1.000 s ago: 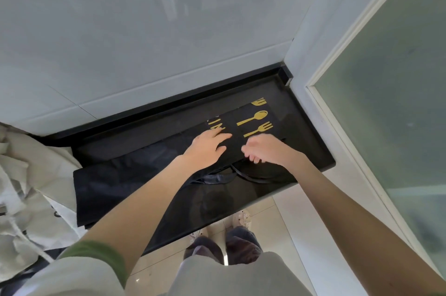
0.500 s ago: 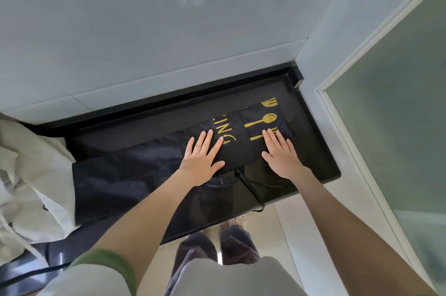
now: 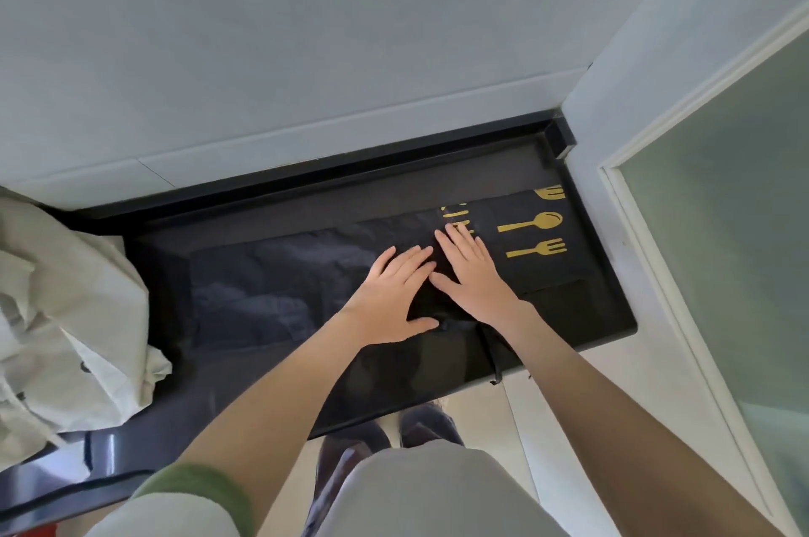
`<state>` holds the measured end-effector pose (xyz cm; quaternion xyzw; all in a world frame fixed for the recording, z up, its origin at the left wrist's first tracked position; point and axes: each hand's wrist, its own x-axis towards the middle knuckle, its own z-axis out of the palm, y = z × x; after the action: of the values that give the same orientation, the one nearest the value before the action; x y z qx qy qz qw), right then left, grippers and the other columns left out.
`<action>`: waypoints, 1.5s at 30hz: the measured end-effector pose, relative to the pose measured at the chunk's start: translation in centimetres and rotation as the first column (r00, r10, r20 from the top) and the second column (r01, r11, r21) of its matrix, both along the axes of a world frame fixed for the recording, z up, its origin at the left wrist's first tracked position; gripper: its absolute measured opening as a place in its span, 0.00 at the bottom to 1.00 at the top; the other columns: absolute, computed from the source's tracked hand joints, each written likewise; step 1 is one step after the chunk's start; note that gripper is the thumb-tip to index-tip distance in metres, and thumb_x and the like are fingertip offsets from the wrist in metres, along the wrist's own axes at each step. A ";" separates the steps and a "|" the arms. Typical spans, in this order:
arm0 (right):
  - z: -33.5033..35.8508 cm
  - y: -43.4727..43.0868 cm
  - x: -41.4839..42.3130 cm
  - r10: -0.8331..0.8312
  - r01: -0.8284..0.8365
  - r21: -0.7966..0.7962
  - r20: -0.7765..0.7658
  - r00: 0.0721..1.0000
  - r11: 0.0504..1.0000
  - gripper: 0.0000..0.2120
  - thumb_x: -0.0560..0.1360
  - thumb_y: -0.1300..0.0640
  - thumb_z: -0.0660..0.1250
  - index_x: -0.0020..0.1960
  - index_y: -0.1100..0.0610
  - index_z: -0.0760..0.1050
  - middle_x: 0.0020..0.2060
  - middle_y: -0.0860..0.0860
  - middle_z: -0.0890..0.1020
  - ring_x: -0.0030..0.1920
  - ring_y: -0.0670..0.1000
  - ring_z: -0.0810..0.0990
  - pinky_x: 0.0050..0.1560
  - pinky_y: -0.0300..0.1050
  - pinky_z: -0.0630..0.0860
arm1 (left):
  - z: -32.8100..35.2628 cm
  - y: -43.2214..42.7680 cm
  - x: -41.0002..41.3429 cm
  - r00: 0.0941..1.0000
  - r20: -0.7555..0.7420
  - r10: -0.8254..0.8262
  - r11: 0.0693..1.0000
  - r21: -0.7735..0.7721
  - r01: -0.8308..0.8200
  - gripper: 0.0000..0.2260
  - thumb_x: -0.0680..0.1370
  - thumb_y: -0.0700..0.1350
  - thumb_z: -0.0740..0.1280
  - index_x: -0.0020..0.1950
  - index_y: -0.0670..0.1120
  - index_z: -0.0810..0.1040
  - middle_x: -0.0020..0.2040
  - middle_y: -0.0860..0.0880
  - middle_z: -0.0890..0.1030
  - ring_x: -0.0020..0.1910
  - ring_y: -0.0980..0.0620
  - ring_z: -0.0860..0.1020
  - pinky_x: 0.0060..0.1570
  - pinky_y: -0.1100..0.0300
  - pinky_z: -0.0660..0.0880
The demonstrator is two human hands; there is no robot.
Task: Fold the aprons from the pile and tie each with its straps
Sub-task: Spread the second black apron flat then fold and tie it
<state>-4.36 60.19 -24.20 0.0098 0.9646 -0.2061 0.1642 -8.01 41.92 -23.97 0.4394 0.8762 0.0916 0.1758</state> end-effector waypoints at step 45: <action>-0.5 -4.5 2.0 0.127 -0.163 0.358 0.122 0.984 0.919 0.29 0.81 0.40 0.36 0.78 0.50 0.53 0.75 0.52 0.64 0.74 0.55 0.63 0.71 0.52 0.55 | -1.4 -8.8 -0.8 0.945 -0.078 0.317 0.922 -0.206 -0.327 0.32 0.74 0.62 0.23 0.76 0.51 0.34 0.76 0.50 0.36 0.77 0.50 0.38 0.73 0.49 0.37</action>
<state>-2.32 55.67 -24.70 -0.0210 0.9751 -0.0089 0.2206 -8.85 33.16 -25.33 0.2697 0.9447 0.0139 0.1860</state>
